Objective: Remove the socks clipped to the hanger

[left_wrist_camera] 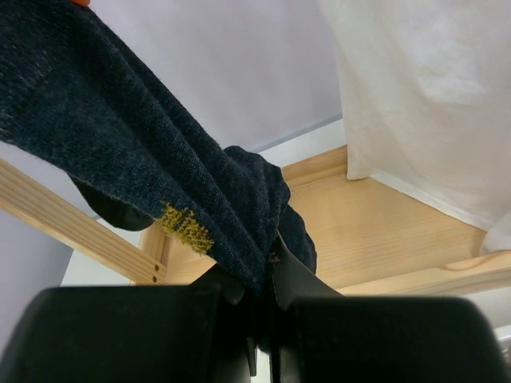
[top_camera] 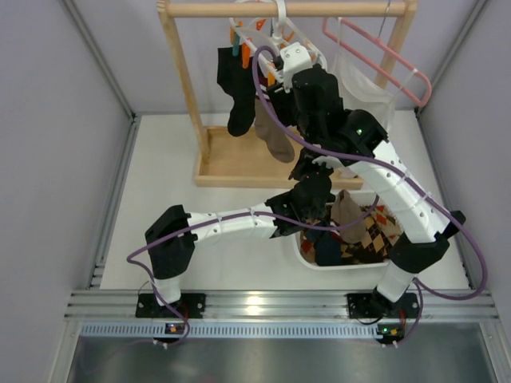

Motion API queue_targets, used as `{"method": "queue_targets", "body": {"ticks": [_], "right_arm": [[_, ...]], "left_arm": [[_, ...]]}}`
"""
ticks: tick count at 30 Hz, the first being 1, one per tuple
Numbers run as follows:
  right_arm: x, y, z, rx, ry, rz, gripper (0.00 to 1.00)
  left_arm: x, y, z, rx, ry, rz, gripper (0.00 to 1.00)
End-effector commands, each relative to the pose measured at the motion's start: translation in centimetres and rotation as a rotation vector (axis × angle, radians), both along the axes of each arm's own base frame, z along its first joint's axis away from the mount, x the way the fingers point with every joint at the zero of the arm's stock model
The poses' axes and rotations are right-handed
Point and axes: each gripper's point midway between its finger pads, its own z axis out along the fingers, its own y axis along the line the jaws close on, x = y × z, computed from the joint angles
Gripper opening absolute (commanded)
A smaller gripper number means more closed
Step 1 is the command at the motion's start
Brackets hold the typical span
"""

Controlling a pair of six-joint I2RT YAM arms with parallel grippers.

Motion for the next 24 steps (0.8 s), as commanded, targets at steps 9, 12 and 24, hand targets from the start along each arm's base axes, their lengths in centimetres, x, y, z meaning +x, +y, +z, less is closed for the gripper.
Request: {"method": "queue_targets", "body": {"ticks": [9,12,24], "right_arm": [[0.3,-0.4,1.8,0.033,-0.085,-0.079,0.62],[0.5,-0.2,1.7,0.032,-0.088,-0.086,0.59],[0.3,0.8,0.4,0.072,-0.050,-0.051,0.56]], "left_arm": [[-0.6,-1.1,1.3,-0.029,-0.011,-0.037,0.00],[-0.7,-1.2,1.1,-0.024,-0.009,-0.046,0.00],[-0.9,-1.0,1.4,-0.027,-0.012,-0.056,0.00]]}}
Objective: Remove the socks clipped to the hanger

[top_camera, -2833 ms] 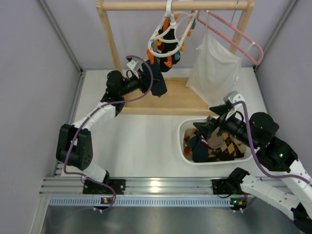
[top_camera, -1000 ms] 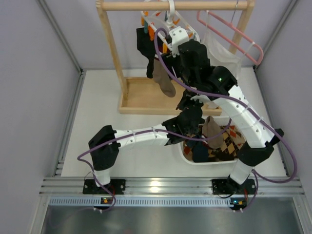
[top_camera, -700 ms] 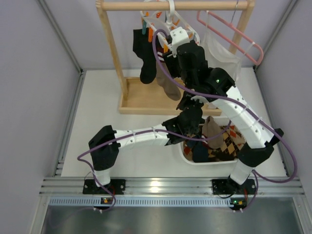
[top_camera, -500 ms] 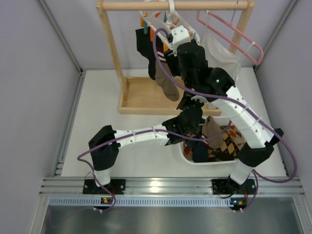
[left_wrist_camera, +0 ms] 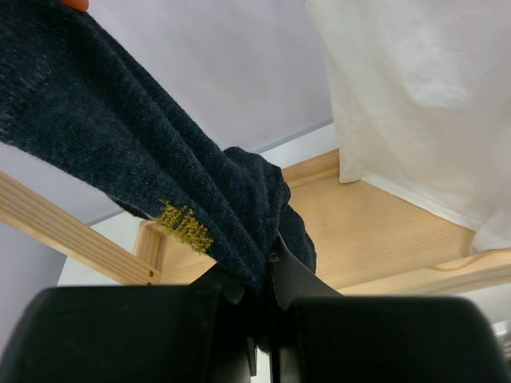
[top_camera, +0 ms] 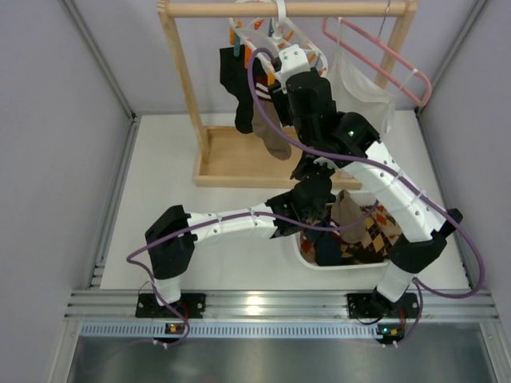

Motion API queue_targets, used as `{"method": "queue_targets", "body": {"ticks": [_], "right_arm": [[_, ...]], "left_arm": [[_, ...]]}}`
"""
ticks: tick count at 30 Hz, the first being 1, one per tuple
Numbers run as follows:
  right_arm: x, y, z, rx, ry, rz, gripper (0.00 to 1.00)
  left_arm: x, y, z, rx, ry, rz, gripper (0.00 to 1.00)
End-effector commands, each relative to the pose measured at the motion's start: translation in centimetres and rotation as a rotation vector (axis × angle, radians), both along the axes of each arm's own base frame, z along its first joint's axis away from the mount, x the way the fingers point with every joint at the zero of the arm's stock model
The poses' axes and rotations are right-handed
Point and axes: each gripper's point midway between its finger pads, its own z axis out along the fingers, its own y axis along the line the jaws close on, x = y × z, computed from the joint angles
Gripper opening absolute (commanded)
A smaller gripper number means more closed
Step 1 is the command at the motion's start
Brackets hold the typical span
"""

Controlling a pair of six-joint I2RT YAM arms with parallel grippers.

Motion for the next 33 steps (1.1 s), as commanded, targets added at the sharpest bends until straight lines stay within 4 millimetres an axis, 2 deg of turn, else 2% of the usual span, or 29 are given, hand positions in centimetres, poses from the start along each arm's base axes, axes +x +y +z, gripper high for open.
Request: {"method": "queue_targets", "body": {"ticks": [1,13,18,22,24,26,28,30,32,33], "right_arm": [[-0.3,1.2,0.1,0.062,-0.014,0.030,0.55],[0.8,0.7,1.5,0.057,-0.084,-0.033,0.50],[1.0,0.9,1.7,0.060,-0.098,-0.034,0.38],[0.9,1.2,1.6,0.068,-0.094,-0.014,0.32],[0.7,1.2,1.6,0.078,-0.096,-0.009,0.25],[0.6,1.2,1.9,0.092,-0.102,-0.004,0.25],[0.6,1.4,1.7,0.090,-0.098,0.008,0.16],[0.3,1.5,1.7,0.097,-0.092,0.025,0.23],[0.0,1.7,1.8,0.119,-0.086,0.043,0.42],[-0.2,1.9,1.6,0.122,-0.077,0.058,0.42]], "left_arm": [[-0.8,-0.5,1.1,-0.022,-0.008,-0.032,0.00],[-0.9,-0.4,0.6,-0.028,0.001,-0.040,0.00],[-1.0,-0.3,0.4,-0.029,0.003,-0.043,0.00],[-1.0,-0.2,0.4,-0.037,0.004,-0.047,0.00],[-1.1,0.0,0.4,-0.042,0.006,-0.048,0.00],[-1.2,0.2,0.2,-0.052,0.009,-0.052,0.00],[-1.3,0.5,0.1,-0.074,0.014,-0.049,0.00],[-1.6,1.0,0.0,-0.094,0.019,-0.056,0.00],[-2.1,1.6,0.4,-0.116,0.020,-0.084,0.00],[-2.4,1.7,0.5,-0.126,0.023,-0.098,0.00]]}}
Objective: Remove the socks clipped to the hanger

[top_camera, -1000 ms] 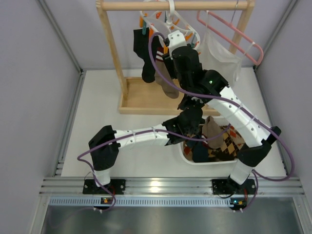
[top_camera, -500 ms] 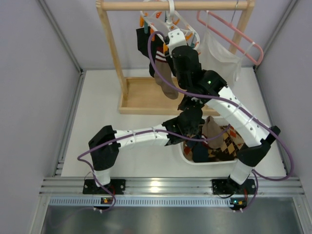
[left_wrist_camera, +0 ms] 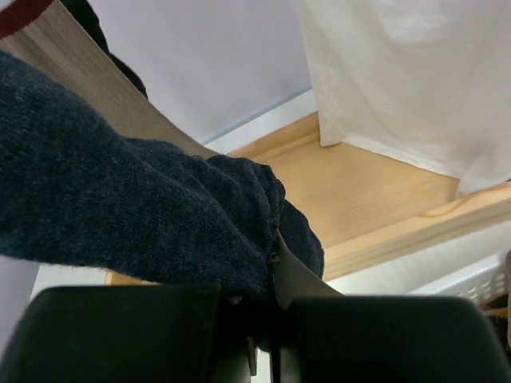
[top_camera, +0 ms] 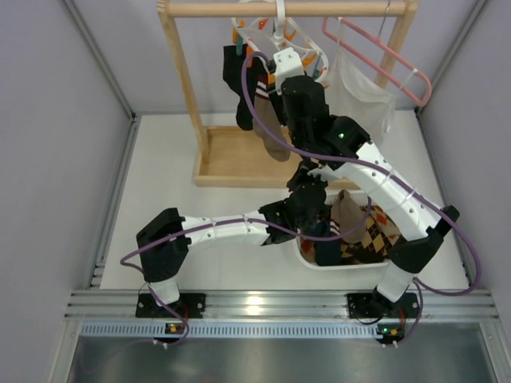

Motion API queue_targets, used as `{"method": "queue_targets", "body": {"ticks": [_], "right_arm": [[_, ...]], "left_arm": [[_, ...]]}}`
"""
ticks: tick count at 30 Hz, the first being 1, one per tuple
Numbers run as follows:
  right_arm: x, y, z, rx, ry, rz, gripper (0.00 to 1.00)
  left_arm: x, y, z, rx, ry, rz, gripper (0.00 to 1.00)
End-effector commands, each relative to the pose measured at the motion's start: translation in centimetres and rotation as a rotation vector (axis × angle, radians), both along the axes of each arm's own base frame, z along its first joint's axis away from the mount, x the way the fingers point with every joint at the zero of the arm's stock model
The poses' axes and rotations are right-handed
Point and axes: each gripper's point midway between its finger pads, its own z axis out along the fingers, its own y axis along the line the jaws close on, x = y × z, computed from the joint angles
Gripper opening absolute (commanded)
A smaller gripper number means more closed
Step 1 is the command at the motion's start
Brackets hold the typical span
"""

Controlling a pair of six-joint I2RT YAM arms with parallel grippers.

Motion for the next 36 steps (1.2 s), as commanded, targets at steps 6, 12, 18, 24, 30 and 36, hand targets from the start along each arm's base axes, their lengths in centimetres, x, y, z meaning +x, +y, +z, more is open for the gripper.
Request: {"method": "queue_targets", "body": {"ticks": [6,12,18,24,30,36], "right_arm": [[-4.1,0.2,3.7,0.174,-0.024,0.167,0.73],[-7.7,-2.6,5.2,0.239,-0.034,0.221,0.88],[-12.3,-8.4,5.1,0.284,-0.062,0.210,0.99],[-17.0,-13.5,4.3,0.392,-0.085,0.213,0.99],[-19.2,-16.3,3.0,0.403,-0.088,0.198,0.99],[-20.0,-18.5,2.3,0.411,-0.097,0.146,0.99]], "left_arm": [[-4.5,2.2,4.8,-0.351,0.054,-0.255,0.00],[-7.9,1.8,5.0,-0.486,0.158,-0.450,0.00],[-11.7,-0.3,5.2,-0.549,0.252,-0.691,0.00],[-13.2,-4.5,3.7,-0.510,0.341,-0.836,0.00],[-13.1,-10.5,1.2,-0.431,0.439,-0.918,0.00],[-13.1,-15.4,-2.3,-0.382,0.583,-0.953,0.00]]}}
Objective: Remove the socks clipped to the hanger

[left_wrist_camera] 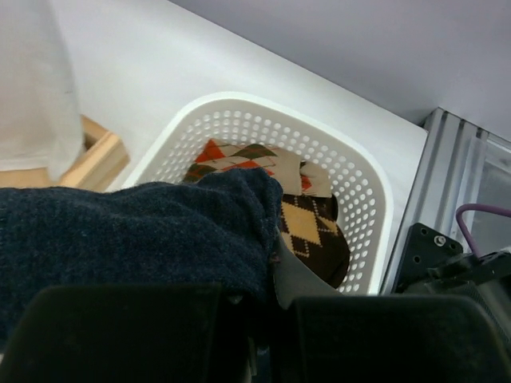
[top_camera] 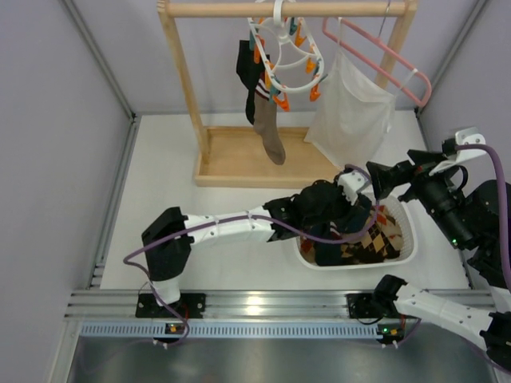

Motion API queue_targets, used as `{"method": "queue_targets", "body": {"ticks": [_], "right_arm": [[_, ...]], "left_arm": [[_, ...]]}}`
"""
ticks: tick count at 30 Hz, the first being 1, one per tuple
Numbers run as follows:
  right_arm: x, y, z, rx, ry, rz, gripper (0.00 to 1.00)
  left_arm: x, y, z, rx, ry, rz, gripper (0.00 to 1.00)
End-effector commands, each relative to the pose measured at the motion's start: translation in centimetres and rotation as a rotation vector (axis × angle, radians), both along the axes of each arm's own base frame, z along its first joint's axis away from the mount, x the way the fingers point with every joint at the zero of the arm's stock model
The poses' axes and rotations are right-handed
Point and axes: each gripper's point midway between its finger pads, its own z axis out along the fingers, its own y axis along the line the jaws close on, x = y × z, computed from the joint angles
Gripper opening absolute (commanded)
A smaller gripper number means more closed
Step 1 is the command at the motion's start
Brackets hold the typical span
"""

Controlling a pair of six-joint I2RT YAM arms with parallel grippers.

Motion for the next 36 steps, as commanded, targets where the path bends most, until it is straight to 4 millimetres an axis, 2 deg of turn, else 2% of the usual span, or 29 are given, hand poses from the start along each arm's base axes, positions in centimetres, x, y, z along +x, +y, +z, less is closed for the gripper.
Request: {"method": "queue_targets", "body": {"ticks": [1,3,4,6,7,8,9,12,13,14,15,16,17,18,19,20,21,22,24,25,27,28,29,31,33,34,36], "right_arm": [[-0.4,-1.3,-0.9,-0.004,0.024,-0.038,0.99],[-0.4,-1.6,-1.3,-0.016,0.033,-0.054,1.00],[-0.3,-1.7,-1.4,-0.020,0.035,-0.066,1.00],[0.0,-2.1,-1.8,-0.030,0.046,-0.098,0.99],[0.2,-2.3,-2.1,-0.036,0.052,-0.118,0.99],[0.3,-2.3,-2.2,-0.042,0.057,-0.125,1.00],[0.4,-2.3,-2.5,-0.049,0.066,-0.130,0.99],[0.6,-2.1,-2.8,-0.053,0.075,-0.133,1.00],[0.6,-2.1,-2.9,-0.051,0.075,-0.134,0.99],[0.6,-2.2,-2.8,-0.047,0.074,-0.134,0.99],[0.5,-2.2,-2.8,-0.039,0.073,-0.135,0.99],[0.4,-2.3,-2.5,-0.023,0.062,-0.133,0.99],[0.4,-2.3,-2.4,-0.015,0.058,-0.131,1.00],[0.3,-2.3,-2.4,-0.006,0.053,-0.128,0.99],[0.2,-2.5,-2.1,0.012,0.041,-0.127,0.99],[0.2,-2.4,-2.2,0.015,0.039,-0.129,0.99],[0.2,-2.4,-2.3,0.020,0.037,-0.126,1.00],[0.3,-2.2,-2.3,0.033,0.031,-0.121,0.99],[0.2,-1.7,-2.2,0.055,0.015,-0.094,0.99],[0.1,-1.5,-2.2,0.063,0.007,-0.083,0.99],[0.2,-1.1,-2.4,0.090,-0.013,-0.064,0.99],[0.2,-1.0,-2.5,0.096,-0.013,-0.064,0.99],[0.4,-0.8,-3.0,0.095,-0.008,-0.064,0.99],[0.6,-0.3,-3.1,0.102,-0.008,-0.054,0.99],[0.8,0.7,-3.3,0.102,-0.010,-0.021,0.99],[0.9,1.2,-3.7,0.095,-0.006,-0.008,1.00],[1.1,1.8,-3.6,0.117,-0.017,0.006,0.99]], "left_arm": [[-1.4,-3.0,-0.3,-0.002,0.071,-0.095,0.00],[-1.5,-3.8,-2.1,0.046,0.100,-0.092,0.05],[-1.3,-5.0,-2.3,0.055,0.099,-0.092,0.07],[-2.1,-6.0,-3.6,0.113,0.095,-0.107,0.25],[-1.7,-6.1,-5.5,0.171,0.094,-0.072,0.34],[-2.2,-6.7,-4.6,0.163,0.079,-0.073,0.40],[-2.3,-6.7,-4.8,0.170,0.071,-0.064,0.57],[-1.3,-5.7,-3.8,0.164,0.052,0.015,0.80],[-0.7,-4.9,-2.6,0.153,0.034,0.060,0.88],[-0.4,-4.4,-2.3,0.154,0.025,0.084,0.97],[-0.2,-3.5,-2.7,0.169,0.022,0.105,0.98],[-0.1,-2.5,-1.0,0.144,0.012,0.129,0.98],[0.5,-1.4,-0.5,0.141,0.004,0.184,0.98],[0.5,-0.1,-1.8,0.170,0.008,0.211,0.98],[0.6,1.3,0.1,0.139,-0.002,0.245,0.98],[1.3,2.7,0.1,0.143,-0.009,0.306,0.98],[1.6,4.3,-1.1,0.175,-0.014,0.351,0.98],[1.7,5.9,0.1,0.153,-0.022,0.395,0.98],[2.9,9.1,0.5,0.140,-0.035,0.535,0.98],[2.8,11.3,0.0,0.145,-0.031,0.570,0.98],[3.7,14.3,-0.2,0.117,-0.008,0.661,0.98],[3.8,15.9,0.8,0.080,-0.001,0.688,0.98],[4.6,17.8,-0.8,0.101,0.013,0.732,0.98],[6.2,20.3,-0.7,0.083,0.029,0.782,0.98],[7.5,21.9,-2.2,0.099,0.063,0.799,0.98],[9.2,23.2,-2.2,0.077,0.086,0.826,0.98],[10.8,24.7,-2.6,0.065,0.085,0.867,0.98]]}}
